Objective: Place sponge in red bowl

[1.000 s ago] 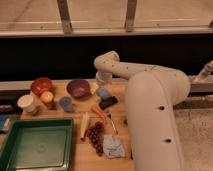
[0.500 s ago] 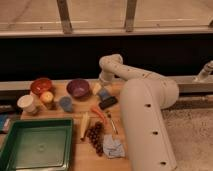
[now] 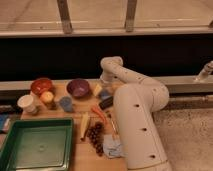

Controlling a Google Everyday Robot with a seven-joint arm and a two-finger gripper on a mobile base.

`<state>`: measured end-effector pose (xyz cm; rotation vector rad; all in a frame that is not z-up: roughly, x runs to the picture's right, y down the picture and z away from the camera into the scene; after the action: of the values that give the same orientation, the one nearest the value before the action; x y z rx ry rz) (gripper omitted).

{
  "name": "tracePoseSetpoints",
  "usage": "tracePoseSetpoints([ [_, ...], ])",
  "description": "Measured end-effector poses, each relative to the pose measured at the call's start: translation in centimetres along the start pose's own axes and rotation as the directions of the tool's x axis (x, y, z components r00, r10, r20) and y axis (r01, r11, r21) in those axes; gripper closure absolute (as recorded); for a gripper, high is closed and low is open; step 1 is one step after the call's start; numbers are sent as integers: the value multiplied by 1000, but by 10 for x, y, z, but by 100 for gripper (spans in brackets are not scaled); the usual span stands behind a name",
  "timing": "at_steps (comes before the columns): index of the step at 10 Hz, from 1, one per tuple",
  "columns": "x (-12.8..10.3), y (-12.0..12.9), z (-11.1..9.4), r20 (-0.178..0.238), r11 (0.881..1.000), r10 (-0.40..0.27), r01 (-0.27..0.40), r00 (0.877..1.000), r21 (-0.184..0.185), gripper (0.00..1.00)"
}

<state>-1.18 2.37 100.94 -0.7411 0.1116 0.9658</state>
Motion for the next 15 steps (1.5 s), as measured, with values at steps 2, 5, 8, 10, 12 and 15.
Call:
tracePoseSetpoints([
  [2, 2, 2, 1, 3, 1000, -4, 4, 1000, -7, 38],
  [5, 4, -1, -2, 3, 1000, 3, -2, 1000, -6, 69],
  [8, 5, 0, -5, 0, 1000, 3, -3, 1000, -8, 96],
  [10, 5, 1, -6, -2, 1000, 2, -2, 1000, -9, 100],
  [12, 6, 2, -15, 29, 1000, 10, -10, 1000, 1, 100],
  [15, 5, -1, -68, 129, 998, 30, -36, 991, 42, 100],
])
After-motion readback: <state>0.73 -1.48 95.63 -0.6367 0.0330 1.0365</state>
